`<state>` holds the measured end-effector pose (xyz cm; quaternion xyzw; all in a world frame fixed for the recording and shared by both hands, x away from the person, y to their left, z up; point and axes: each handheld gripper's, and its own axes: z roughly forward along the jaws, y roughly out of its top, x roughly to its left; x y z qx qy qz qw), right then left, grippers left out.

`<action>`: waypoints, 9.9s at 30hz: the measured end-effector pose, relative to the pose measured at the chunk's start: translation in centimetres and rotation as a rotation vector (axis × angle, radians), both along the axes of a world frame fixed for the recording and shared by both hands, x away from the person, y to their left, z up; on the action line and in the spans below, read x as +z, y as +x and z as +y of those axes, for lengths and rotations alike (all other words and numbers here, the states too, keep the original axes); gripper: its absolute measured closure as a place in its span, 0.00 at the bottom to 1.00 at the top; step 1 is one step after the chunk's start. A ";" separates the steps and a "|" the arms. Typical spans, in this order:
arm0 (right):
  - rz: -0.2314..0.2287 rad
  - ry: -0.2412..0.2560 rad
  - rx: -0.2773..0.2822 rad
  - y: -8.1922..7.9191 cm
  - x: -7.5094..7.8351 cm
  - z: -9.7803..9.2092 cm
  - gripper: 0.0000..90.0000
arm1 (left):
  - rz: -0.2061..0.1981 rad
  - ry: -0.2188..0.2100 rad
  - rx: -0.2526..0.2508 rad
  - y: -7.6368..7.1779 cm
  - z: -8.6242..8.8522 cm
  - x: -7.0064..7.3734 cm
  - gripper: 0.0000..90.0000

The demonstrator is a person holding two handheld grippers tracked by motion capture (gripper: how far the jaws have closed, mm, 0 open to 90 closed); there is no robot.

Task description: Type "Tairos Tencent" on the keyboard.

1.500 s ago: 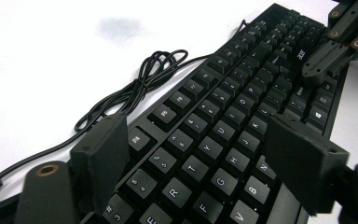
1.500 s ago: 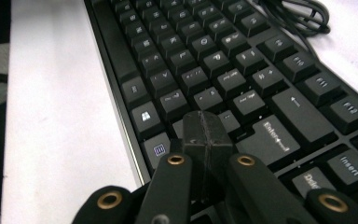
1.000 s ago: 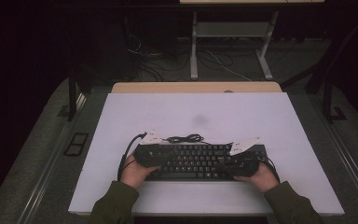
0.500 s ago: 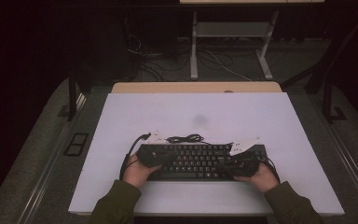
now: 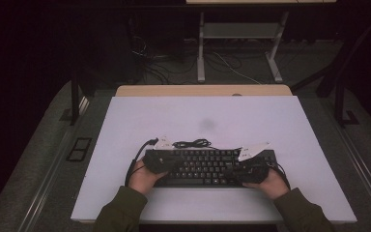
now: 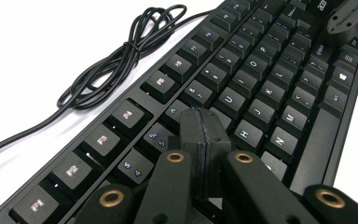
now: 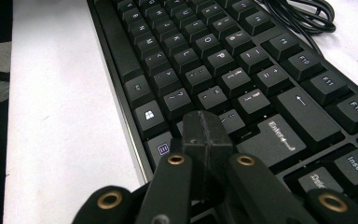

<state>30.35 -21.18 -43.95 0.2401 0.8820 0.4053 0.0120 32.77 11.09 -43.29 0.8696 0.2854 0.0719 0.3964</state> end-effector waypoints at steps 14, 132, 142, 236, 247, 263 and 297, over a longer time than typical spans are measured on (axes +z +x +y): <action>0.000 -0.002 0.000 0.0 0.0 0.0 0.99 | -0.008 -0.107 0.016 -0.5 1.5 0.9 0.82; -0.042 0.221 -0.108 4.0 2.1 3.9 0.29 | -0.010 -0.045 0.120 -1.0 3.4 -0.4 0.99; -0.043 0.227 -0.108 4.1 2.2 3.9 0.29 | -0.013 -0.073 0.122 -1.2 3.5 -0.1 0.97; 0.036 0.040 0.104 1.9 -0.2 10.2 0.99 | -0.038 -0.139 0.138 -2.3 4.2 0.6 0.25; 0.025 0.061 0.096 2.1 0.1 9.8 0.98 | -0.039 -0.135 0.134 -2.4 4.3 0.6 0.28; 0.027 0.144 0.058 2.6 0.8 8.7 0.73 | -0.020 -0.120 0.098 -3.0 4.2 1.0 0.62; -0.014 0.182 -0.074 3.9 1.0 7.0 0.33 | 0.040 -0.086 -0.005 -3.5 3.3 0.3 0.99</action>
